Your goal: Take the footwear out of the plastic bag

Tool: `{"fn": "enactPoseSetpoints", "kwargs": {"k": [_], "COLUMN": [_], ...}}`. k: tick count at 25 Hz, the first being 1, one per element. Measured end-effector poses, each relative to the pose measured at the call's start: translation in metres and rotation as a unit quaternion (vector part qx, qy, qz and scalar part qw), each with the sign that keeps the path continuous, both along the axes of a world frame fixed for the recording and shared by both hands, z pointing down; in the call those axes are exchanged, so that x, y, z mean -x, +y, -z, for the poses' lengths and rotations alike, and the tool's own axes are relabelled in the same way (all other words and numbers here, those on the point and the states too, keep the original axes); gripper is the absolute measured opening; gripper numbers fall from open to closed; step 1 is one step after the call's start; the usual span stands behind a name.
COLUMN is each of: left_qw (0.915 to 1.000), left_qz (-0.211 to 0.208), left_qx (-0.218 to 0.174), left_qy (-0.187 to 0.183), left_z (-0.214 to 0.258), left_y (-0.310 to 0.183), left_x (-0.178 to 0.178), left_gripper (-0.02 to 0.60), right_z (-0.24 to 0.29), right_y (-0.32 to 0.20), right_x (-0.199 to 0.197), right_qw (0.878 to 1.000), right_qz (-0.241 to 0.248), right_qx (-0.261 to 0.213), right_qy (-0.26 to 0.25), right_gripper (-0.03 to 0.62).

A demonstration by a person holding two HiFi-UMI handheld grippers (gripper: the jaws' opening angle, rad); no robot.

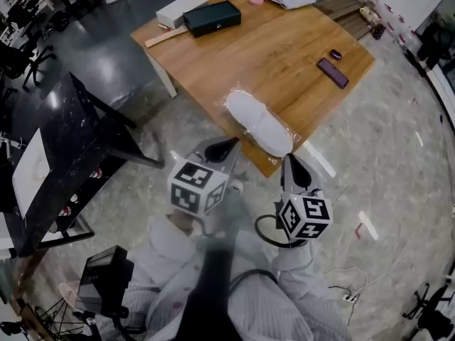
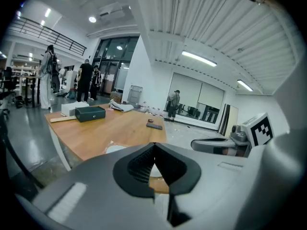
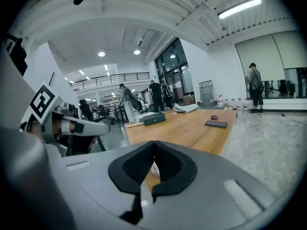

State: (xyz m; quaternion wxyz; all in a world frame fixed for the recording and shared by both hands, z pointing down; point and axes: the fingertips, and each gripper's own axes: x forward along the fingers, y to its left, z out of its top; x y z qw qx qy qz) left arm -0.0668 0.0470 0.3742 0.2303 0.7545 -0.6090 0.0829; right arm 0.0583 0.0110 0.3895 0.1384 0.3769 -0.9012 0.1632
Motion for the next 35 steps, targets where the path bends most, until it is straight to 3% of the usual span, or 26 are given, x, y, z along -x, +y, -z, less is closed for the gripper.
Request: {"fn": "enactPoseSetpoints", "kwargs": {"k": [5,8,13,18,24,27,32,35], "left_qw": [0.9983,0.9925,0.9736,0.9566,0.9295,0.9229,0.9267,0.9230], "left_qz": [-0.031,-0.085,-0.170,-0.226,-0.283,-0.288,-0.255,-0.248], "left_qx": [0.048,0.086,0.147,0.169,0.214,0.235,0.254,0.269], "left_qy": [0.013,0.018,0.041,0.073,0.102,0.101,0.110,0.121], "left_z": [-0.033,-0.055,-0.086,-0.103,-0.120,-0.132,-0.145,-0.154], "left_y": [-0.069,-0.096,-0.121,-0.153,-0.166,-0.169,-0.184,-0.189], "left_x": [0.031,0.034,0.033,0.042,0.065,0.084,0.115,0.124], "left_gripper": [0.002,0.002,0.002,0.019,0.063,0.064,0.126,0.166], "right_z": [-0.022,-0.040,-0.073,-0.105,-0.132,-0.144,-0.158,-0.166], "right_y": [-0.073,-0.094,-0.089,-0.093,-0.085,-0.077,-0.075,-0.073], "right_x": [0.002,-0.006,-0.024,-0.035,-0.035,-0.031,-0.033,-0.038], "right_qw": [0.999,0.996,0.982,0.959,0.936,0.923,0.917,0.910], "right_qz": [-0.036,-0.062,-0.124,-0.190,-0.222,-0.214,-0.178,-0.158], "right_qx": [0.020,0.056,0.141,0.211,0.270,0.308,0.338,0.359], "right_qy": [0.032,0.030,0.012,-0.021,-0.043,-0.083,-0.116,-0.134], "right_gripper": [0.014,0.014,0.014,0.015,0.037,0.049,0.114,0.164]}}
